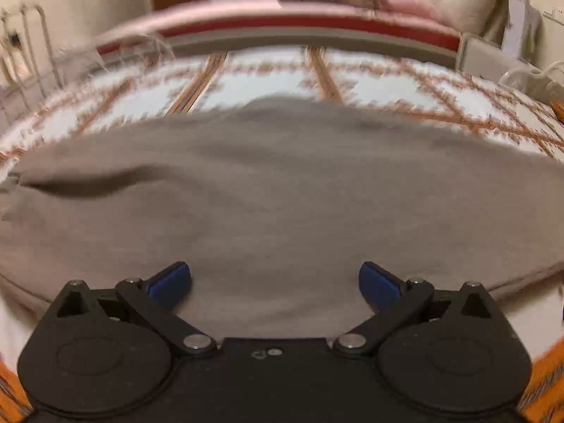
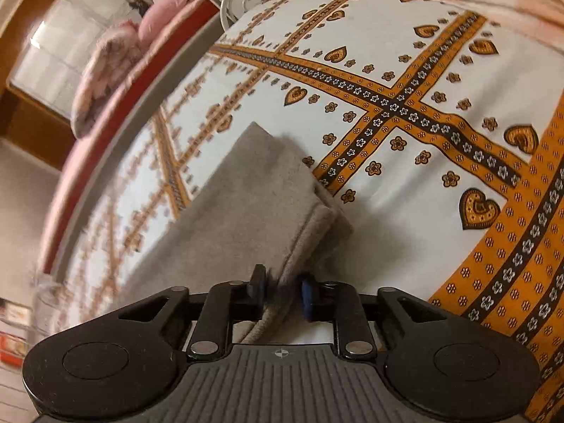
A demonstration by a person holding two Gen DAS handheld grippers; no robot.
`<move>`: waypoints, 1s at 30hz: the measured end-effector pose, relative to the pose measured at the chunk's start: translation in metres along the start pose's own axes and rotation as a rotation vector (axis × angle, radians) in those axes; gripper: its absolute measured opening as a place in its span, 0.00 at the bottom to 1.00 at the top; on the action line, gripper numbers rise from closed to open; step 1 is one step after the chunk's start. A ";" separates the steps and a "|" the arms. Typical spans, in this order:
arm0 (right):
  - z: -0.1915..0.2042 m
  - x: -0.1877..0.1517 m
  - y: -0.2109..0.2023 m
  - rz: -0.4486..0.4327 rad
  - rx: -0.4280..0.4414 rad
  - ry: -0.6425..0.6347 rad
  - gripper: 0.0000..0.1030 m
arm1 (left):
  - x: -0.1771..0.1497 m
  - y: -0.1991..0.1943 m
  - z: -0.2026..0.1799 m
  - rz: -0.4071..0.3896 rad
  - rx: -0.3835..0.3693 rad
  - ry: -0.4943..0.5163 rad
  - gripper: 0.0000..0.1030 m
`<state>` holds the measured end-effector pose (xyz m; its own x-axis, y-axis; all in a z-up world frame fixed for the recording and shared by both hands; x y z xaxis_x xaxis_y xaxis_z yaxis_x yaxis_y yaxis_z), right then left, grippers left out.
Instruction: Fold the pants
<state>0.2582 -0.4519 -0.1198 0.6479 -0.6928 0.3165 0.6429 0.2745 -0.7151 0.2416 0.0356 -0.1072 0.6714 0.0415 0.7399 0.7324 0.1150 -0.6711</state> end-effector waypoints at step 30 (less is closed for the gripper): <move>-0.022 0.010 -0.001 -0.043 0.000 0.110 0.46 | 0.003 -0.001 -0.211 0.050 -0.076 0.111 0.94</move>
<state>0.2549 -0.4733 -0.1295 0.5712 -0.7728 0.2767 0.6691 0.2432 -0.7022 0.2666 -0.1740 -0.1146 0.7126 -0.0651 0.6985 0.7013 0.0398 -0.7118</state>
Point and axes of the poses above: each gripper's, at about its wrist camera, not at the fingertips, and y roughly the way its jaws point, z to its left, x to its top, the point moved 3 cm from there along y, roughly the way its jaws point, and after that the axes turned 4 degrees about -z, right-handed, at the moved point
